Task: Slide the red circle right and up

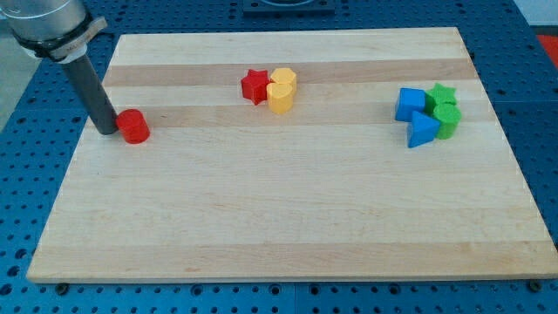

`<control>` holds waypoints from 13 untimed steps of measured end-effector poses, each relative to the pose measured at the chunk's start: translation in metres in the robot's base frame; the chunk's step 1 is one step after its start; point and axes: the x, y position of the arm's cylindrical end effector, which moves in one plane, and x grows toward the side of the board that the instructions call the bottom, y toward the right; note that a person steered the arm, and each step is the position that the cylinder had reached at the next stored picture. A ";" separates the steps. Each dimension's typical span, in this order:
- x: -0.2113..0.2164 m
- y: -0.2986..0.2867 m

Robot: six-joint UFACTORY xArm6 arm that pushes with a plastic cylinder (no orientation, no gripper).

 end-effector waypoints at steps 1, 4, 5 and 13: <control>-0.011 0.051; -0.017 0.089; -0.005 0.084; 0.112 0.139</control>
